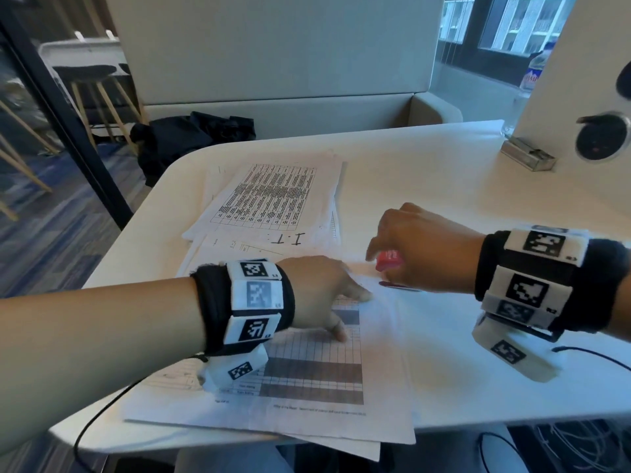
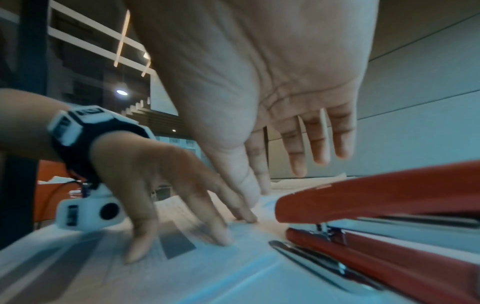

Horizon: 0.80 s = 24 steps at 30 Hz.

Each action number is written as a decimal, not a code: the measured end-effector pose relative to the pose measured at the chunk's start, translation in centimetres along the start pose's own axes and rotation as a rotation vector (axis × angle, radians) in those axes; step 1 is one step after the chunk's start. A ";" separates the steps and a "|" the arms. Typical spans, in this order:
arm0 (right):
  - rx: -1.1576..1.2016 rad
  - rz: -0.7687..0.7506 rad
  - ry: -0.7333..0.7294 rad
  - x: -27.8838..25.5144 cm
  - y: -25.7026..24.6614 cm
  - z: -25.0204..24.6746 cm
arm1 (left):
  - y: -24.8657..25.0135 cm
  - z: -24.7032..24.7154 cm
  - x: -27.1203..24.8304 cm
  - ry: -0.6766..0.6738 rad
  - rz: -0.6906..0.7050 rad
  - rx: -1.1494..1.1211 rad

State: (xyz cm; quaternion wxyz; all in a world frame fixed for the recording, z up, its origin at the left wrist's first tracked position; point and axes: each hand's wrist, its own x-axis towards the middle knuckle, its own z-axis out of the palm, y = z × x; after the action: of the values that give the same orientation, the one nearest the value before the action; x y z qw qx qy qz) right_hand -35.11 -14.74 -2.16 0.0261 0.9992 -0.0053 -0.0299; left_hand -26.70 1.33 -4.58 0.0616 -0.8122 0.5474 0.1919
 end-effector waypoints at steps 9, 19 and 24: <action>-0.142 -0.055 -0.219 -2.4 -1.3 0.2 | -0.2 -1.8 2.0 0.215 -0.082 -0.116; -0.139 -0.048 -0.255 -2.4 -0.9 0.1 | 0.5 -1.1 3.7 0.242 -0.092 -0.079; -0.129 -0.051 -0.254 -2.3 -0.8 0.1 | 0.4 -1.0 3.8 0.253 -0.083 -0.107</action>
State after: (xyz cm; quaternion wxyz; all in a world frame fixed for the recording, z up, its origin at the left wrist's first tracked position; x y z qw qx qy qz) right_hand -37.43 -13.96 -2.18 0.0888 0.9834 0.0186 -0.1572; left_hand -25.58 -2.42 -5.02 -0.0436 -0.8540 0.5057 0.1145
